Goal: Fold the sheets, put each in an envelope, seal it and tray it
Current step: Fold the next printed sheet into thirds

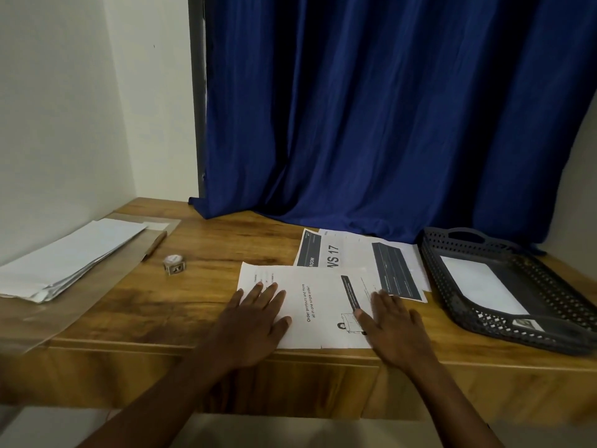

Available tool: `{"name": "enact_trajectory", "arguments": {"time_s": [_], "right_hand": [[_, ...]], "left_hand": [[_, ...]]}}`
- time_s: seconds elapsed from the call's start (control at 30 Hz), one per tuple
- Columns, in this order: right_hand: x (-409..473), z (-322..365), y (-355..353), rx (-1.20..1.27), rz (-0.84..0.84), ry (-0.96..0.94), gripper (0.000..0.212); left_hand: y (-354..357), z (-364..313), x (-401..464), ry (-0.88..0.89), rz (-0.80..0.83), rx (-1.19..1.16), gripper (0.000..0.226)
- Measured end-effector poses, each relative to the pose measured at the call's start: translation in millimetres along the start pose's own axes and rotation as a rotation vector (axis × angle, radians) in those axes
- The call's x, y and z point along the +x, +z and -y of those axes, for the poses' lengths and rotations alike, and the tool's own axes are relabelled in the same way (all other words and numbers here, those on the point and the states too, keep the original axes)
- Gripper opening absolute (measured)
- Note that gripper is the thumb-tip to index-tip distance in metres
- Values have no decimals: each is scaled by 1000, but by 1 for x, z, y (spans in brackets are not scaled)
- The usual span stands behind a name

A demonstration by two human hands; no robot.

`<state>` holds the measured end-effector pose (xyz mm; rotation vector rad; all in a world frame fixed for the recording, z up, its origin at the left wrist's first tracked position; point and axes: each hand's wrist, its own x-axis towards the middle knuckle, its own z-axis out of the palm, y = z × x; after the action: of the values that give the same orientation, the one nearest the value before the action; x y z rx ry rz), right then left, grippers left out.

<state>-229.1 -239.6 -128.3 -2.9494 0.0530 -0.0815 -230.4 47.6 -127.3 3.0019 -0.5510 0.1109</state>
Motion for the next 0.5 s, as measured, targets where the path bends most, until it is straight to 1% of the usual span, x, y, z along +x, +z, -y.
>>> {"name": "enact_trajectory", "arguments": {"time_s": [0.1, 0.17, 0.23, 0.33, 0.37, 0.43, 0.5], "right_hand": [[-1, -3, 1, 45, -88, 92, 88], [-1, -3, 1, 84, -141, 104, 85], [1, -4, 1, 160, -200, 106, 72], [2, -2, -9, 428, -274, 64, 37], [2, 0, -15, 505, -286, 58, 28], [2, 4, -28, 582, -303, 61, 20], [3, 6, -43, 691, -257, 82, 22]], "left_hand": [[-1, -1, -1, -3, -6, -1, 104], [1, -1, -1, -5, -19, -1, 106], [2, -1, -1, -5, -26, -5, 108], [2, -1, -1, -6, -20, -8, 106], [2, -1, -1, -8, -23, -10, 105], [2, 0, -2, -9, -33, -17, 104], [2, 0, -2, -7, -29, -24, 103]]}}
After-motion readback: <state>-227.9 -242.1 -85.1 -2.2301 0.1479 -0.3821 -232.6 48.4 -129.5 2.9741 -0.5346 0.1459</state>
